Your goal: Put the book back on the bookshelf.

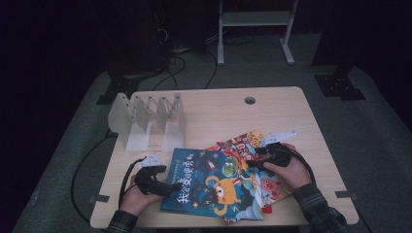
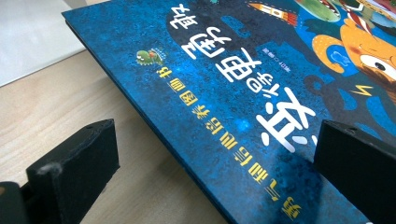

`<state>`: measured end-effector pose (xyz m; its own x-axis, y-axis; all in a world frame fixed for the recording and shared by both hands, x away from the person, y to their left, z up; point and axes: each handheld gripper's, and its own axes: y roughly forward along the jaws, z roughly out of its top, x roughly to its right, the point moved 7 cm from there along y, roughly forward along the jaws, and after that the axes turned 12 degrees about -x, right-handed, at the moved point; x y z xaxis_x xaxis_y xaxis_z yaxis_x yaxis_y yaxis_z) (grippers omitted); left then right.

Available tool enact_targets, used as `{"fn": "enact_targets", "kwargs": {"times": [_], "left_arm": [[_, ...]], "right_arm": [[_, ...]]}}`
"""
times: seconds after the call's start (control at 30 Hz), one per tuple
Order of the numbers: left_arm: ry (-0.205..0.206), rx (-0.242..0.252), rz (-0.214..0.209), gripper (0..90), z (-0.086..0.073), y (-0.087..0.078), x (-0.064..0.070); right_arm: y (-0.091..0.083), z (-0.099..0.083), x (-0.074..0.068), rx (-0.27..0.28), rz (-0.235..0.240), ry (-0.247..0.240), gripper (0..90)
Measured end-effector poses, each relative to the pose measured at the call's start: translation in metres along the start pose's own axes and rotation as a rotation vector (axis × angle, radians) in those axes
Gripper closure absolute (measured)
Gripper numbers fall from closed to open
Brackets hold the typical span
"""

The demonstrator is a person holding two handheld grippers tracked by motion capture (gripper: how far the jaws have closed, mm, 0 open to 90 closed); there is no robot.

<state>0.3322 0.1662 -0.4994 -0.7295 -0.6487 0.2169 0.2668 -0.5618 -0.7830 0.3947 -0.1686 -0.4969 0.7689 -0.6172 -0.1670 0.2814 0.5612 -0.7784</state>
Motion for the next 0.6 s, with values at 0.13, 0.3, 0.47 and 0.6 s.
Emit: {"fn": "enact_targets", "kwargs": {"times": [0.13,0.3,0.47,0.6], "left_arm": [[-0.007,-0.007,-0.020,0.0,-0.001,0.001,0.002],[-0.017,-0.013,-0.046,0.0,-0.001,0.004,0.005],[-0.034,-0.028,-0.085,0.0,-0.003,0.007,0.009],[-0.038,-0.029,-0.101,0.0,-0.002,0.009,0.011]], "right_arm": [[0.000,0.000,0.000,0.005,0.000,0.002,30.0],[0.000,-0.001,0.000,0.007,-0.001,0.003,30.0],[0.000,-0.001,0.000,0.011,-0.002,0.003,29.9],[0.000,-0.001,0.000,0.011,-0.002,0.003,29.9]]}}
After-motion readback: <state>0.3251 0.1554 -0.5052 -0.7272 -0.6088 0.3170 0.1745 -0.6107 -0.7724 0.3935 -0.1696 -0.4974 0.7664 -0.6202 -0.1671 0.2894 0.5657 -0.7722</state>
